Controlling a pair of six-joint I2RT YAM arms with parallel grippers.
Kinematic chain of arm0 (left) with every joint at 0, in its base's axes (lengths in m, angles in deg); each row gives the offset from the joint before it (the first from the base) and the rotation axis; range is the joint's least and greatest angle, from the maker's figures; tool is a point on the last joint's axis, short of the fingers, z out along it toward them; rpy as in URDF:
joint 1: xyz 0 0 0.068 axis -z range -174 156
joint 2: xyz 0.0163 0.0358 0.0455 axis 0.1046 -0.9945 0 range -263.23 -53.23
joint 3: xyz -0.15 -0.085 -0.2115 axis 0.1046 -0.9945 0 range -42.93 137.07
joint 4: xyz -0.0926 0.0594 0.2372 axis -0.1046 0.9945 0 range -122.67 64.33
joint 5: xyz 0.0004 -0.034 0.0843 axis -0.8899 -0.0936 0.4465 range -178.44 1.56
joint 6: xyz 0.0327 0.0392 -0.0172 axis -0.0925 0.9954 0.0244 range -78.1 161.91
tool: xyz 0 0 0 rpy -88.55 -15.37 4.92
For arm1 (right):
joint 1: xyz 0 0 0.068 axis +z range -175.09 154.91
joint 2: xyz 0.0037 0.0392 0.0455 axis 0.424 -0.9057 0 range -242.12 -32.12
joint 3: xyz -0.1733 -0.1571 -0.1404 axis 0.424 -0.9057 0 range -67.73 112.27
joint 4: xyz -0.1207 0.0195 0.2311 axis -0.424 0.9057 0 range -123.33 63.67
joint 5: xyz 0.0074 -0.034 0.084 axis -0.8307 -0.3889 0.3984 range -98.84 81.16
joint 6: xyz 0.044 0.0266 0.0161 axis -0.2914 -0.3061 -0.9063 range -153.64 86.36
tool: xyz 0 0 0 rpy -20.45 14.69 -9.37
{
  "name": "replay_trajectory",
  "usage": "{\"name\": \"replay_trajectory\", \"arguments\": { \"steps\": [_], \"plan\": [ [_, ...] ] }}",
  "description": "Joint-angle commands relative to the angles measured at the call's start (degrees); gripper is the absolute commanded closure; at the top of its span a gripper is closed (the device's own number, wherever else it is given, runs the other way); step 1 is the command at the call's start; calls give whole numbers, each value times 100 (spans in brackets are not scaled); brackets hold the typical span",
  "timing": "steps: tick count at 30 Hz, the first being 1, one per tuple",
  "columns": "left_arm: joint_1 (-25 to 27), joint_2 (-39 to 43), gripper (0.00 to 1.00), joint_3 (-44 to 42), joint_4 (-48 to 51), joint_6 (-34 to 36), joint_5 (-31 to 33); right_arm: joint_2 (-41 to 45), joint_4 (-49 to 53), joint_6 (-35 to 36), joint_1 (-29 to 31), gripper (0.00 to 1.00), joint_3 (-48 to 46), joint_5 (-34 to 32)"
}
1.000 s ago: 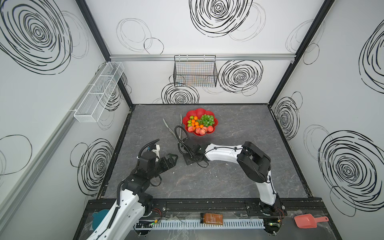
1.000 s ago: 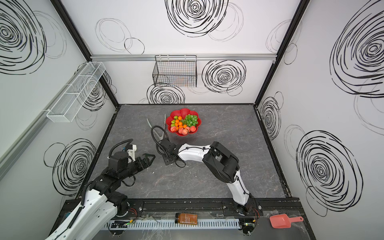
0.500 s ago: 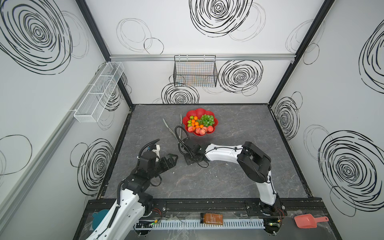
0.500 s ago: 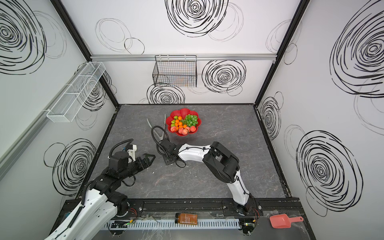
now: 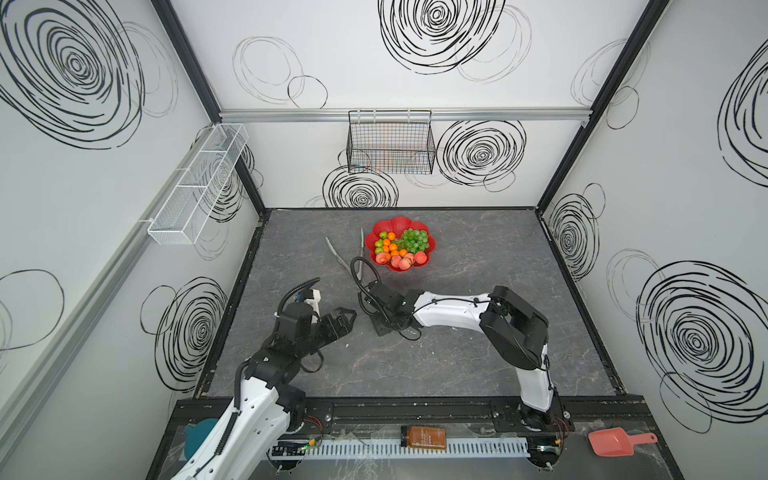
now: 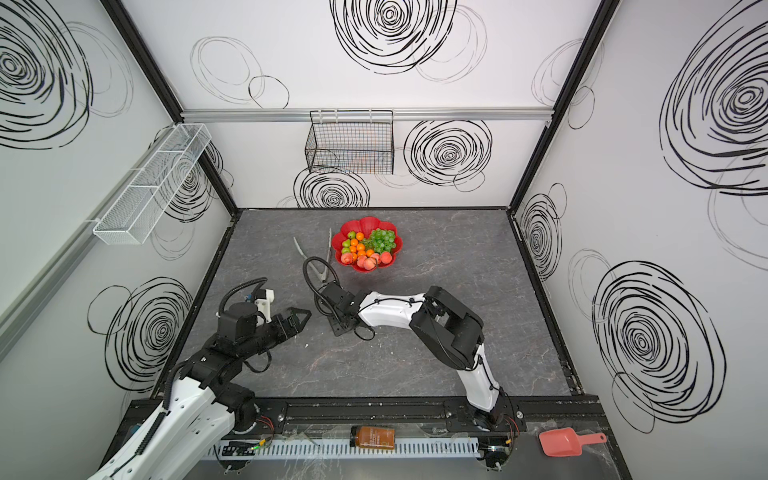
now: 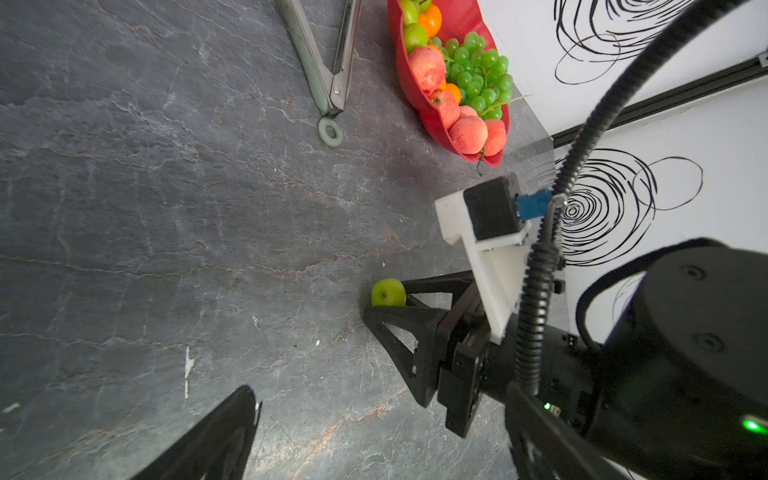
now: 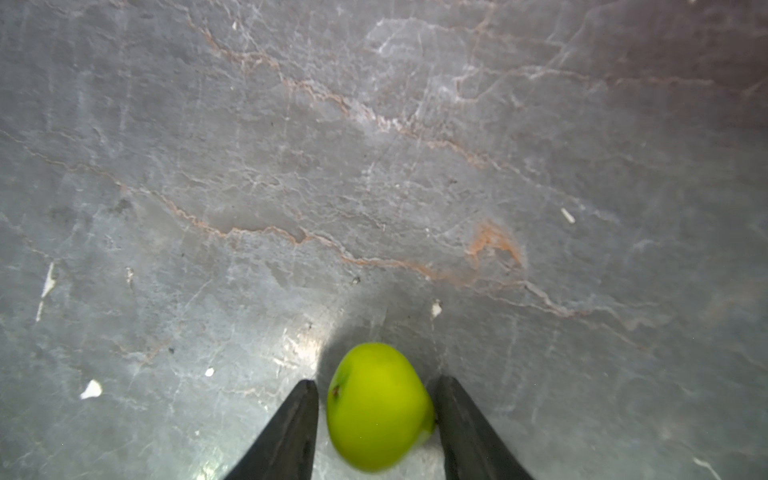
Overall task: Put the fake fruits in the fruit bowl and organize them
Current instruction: 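Grasp the small green pear with the right gripper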
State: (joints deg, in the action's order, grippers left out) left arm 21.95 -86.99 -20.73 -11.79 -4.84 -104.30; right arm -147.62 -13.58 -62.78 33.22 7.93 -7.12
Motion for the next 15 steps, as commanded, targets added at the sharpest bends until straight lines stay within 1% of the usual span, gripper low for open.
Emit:
{"name": "replay_trajectory", "arguments": {
  "steps": [1,15],
  "plan": [
    [-43,18,4,24,-242,51,-32,-139,621,-82,83,52,-205,101],
    [-39,27,4,24,-240,51,-49,-95,592,-118,67,58,-150,101]
  ]
}}
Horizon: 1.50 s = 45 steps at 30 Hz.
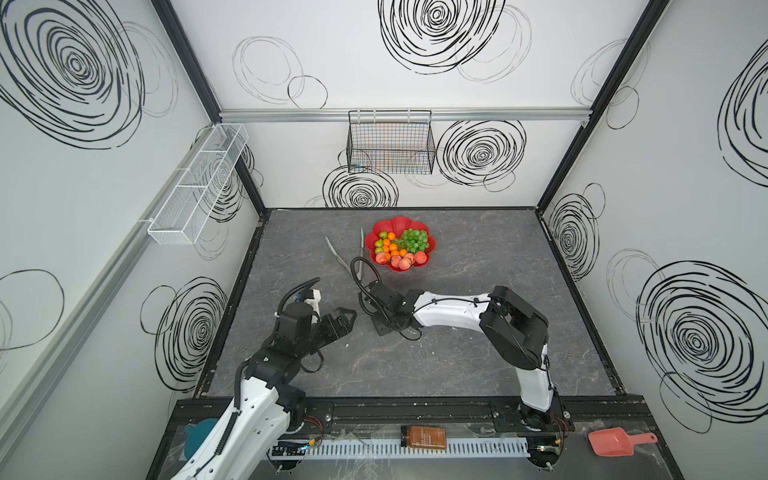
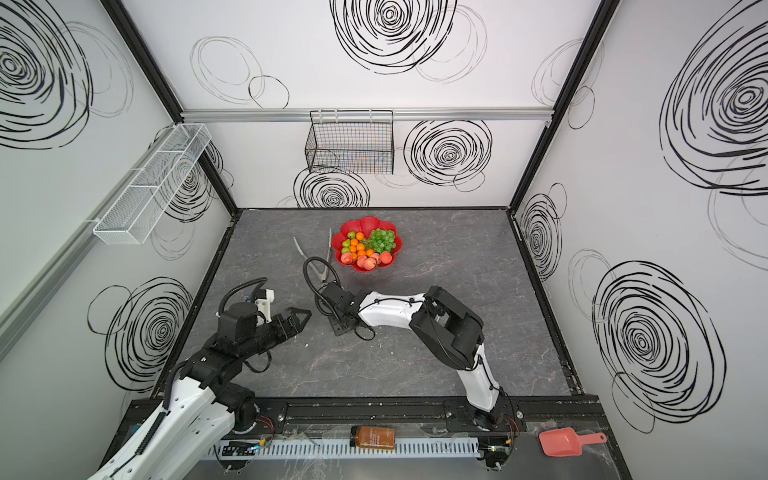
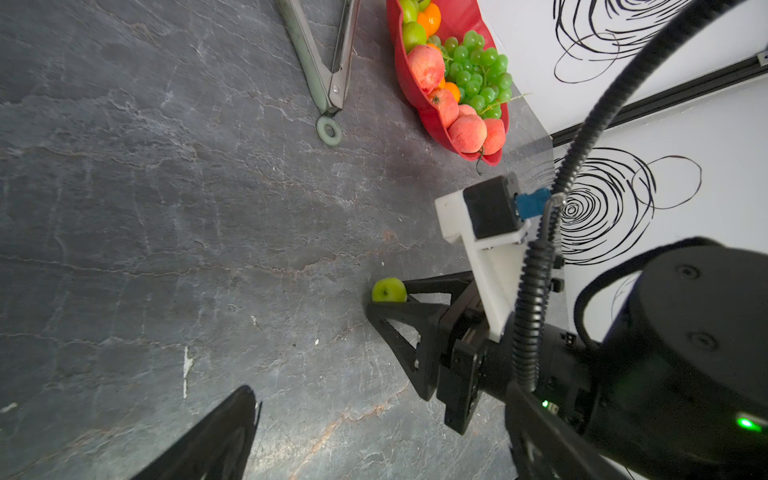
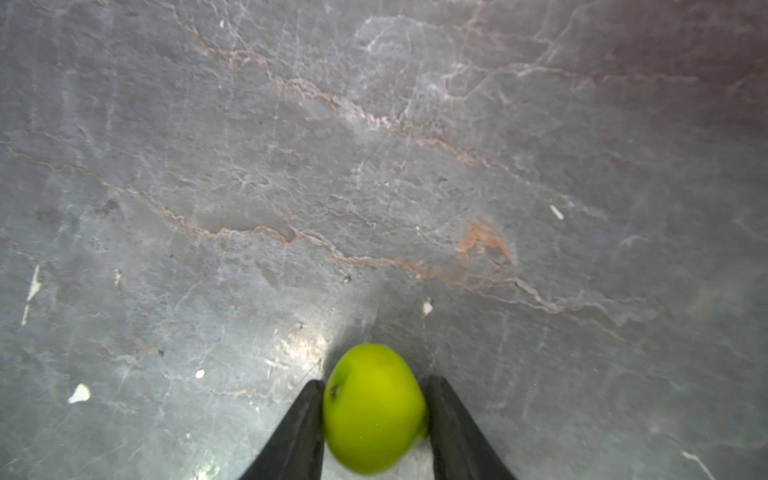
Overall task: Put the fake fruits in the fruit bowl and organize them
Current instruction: 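Grasp the small green pear with the right gripper, then lift and carry the pear over the red bowl with the right gripper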
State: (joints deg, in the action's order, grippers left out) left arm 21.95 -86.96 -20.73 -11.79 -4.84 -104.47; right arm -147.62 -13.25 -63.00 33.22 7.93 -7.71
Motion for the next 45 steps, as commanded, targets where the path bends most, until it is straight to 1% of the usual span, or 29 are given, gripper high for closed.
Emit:
{"name": "replay_trajectory", "arguments": {
  "steps": [1,6,14,18,23,28,36,40,45],
  "plan": [
    [-43,25,4,30,-240,51,-39,-64,543,-96,57,58,-159,176],
    [-39,16,4,42,-267,42,-40,99,485,-140,-9,60,-208,216],
    [-15,-177,4,55,-531,34,-119,582,180,-210,-310,63,-523,603],
    [128,-456,4,180,-736,47,-97,818,146,-192,-515,63,-636,751],
    [370,-921,4,378,-1013,127,3,1179,-30,-184,-878,63,-827,1096],
    [354,-1379,4,662,-1191,305,1,1387,48,-97,-1146,63,-768,1140],
    [-75,-2296,4,1304,-1529,610,-254,1333,197,101,-1620,63,-153,1196],
    [-205,-2808,4,1699,-1652,757,-308,995,225,222,-1831,63,391,1308],
    [-342,-3382,4,2173,-1749,888,-244,386,361,395,-2054,64,1308,1416]
  ]
}}
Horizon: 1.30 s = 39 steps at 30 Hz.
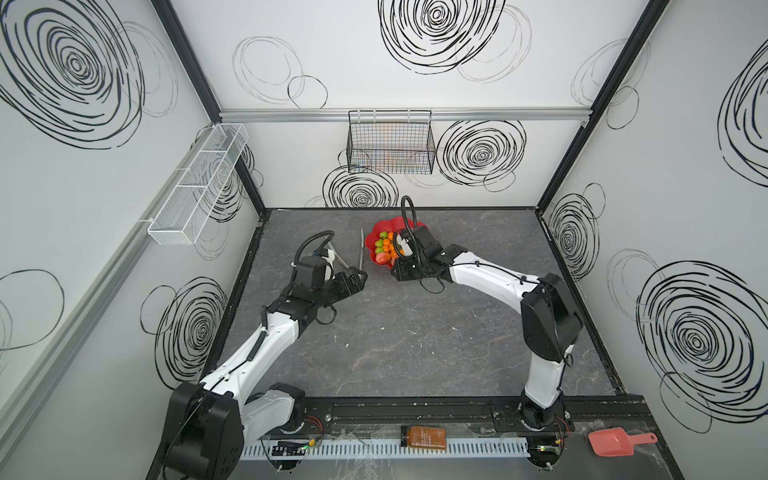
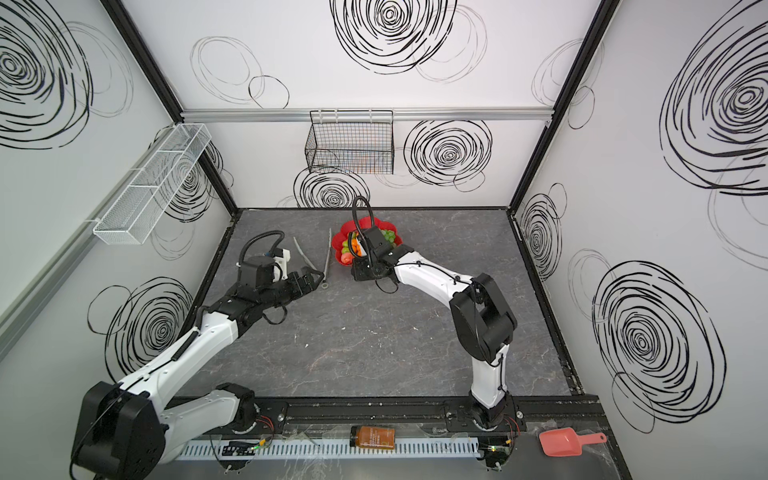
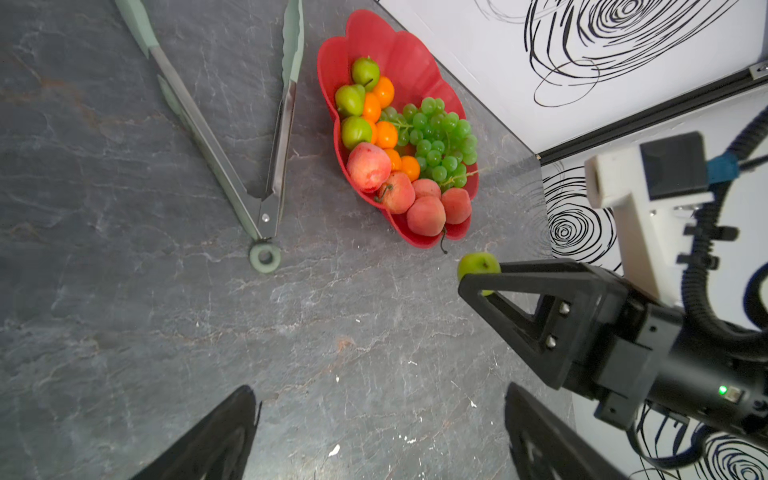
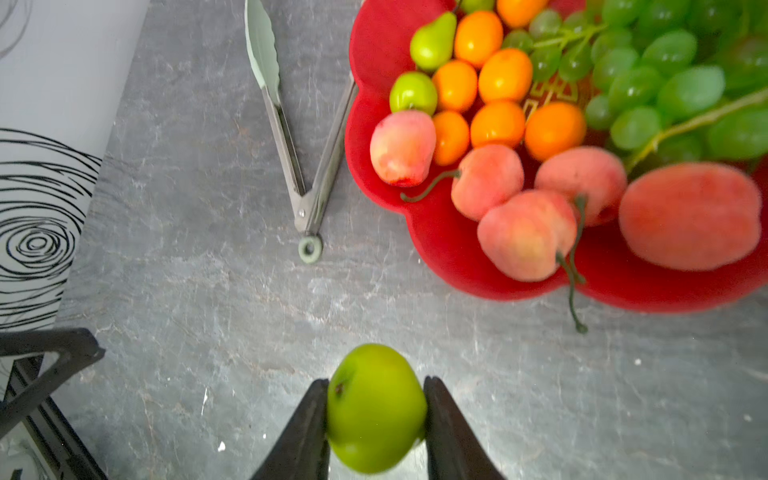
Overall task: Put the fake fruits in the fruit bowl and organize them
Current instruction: 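Lift and carry the pear over the red bowl with the right gripper, then lower the pear into the bowl and open the right gripper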
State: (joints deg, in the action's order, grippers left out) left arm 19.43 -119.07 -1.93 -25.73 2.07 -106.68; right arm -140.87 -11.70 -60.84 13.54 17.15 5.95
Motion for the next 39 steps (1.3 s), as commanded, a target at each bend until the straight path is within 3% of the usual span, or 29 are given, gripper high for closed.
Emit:
{"name": "replay_trajectory", "arguments": {
  "steps": [1,11,19,29,39],
  "plan": [
    [-120,-289,4,382,-389,225,-31,-440,254,225,-122,64,614,59],
    [-561,-1133,4,811,-930,237,-263,-2063,868,661,-350,64,2973,80],
    [-806,-1474,4,779,-1255,380,-446,-3058,843,960,-407,64,4304,431],
    [-847,-1625,4,774,-1356,293,-715,-3713,662,759,-479,63,5058,813],
    [-847,-1703,4,779,-1366,283,-837,-3864,483,589,-552,59,5074,1017]
  ]
}}
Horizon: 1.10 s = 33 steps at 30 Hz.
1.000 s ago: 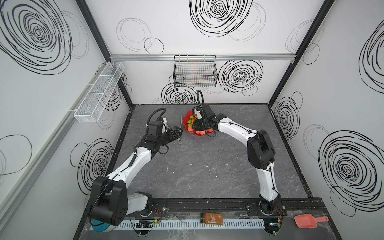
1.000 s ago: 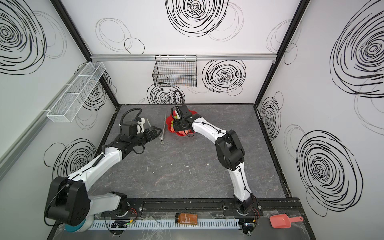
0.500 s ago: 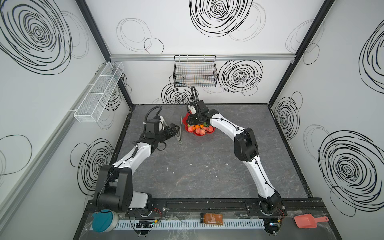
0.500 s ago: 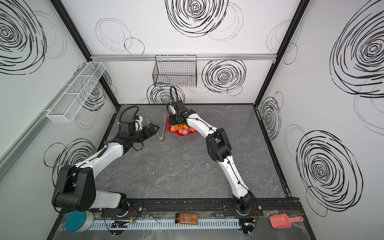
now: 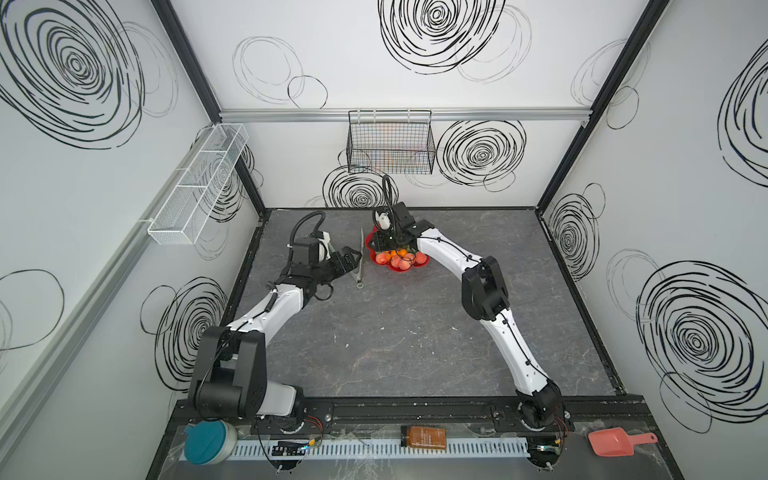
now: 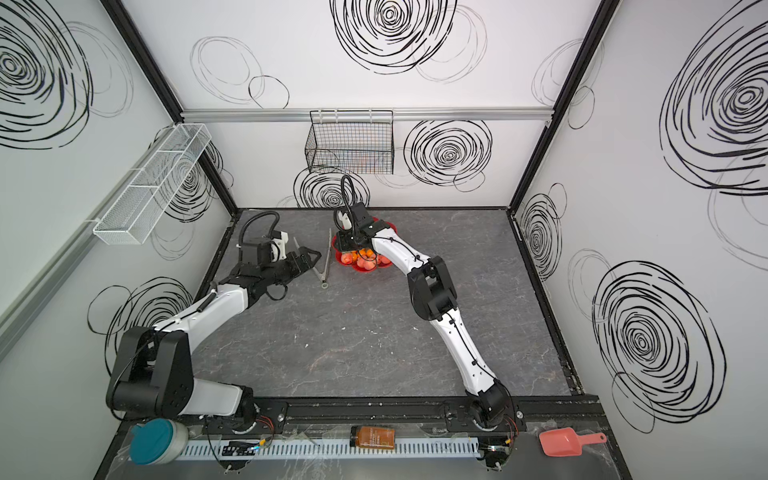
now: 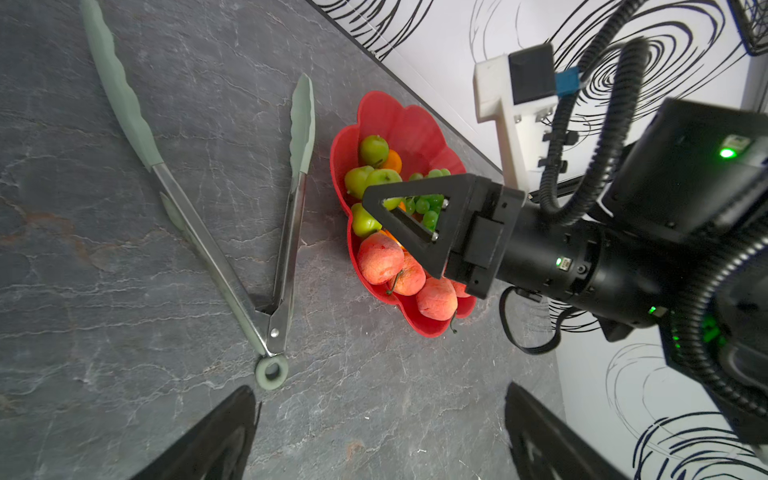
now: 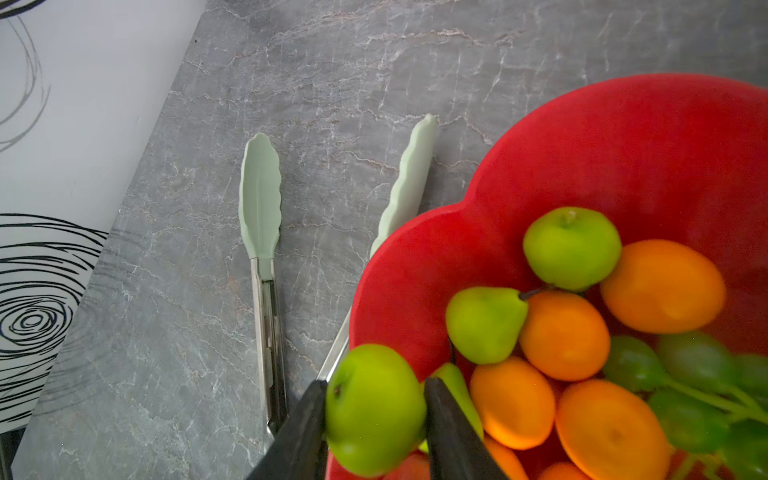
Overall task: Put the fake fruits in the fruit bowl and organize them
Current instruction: 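Lower the pear into the bowl and open the right gripper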
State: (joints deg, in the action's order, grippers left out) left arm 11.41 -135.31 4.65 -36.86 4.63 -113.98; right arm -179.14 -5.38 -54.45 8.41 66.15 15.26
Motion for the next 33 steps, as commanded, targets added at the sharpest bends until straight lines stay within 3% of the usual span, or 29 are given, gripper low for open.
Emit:
{"name": "replay_trajectory", "arguments": {
  "steps": [1,14,23,33],
  "plan": [
    [-49,-82,4,121,-250,27,-109,-49,-150,-57,-45,58,171,93],
    [56,-43,4,123,-133,124,-34,188,-15,-26,-123,52,175,92],
    [470,455,4,21,53,334,374,861,451,329,-136,52,51,-302],
    [1139,1339,4,-147,479,484,1127,2557,143,415,-198,52,-1996,-831]
  ]
}}
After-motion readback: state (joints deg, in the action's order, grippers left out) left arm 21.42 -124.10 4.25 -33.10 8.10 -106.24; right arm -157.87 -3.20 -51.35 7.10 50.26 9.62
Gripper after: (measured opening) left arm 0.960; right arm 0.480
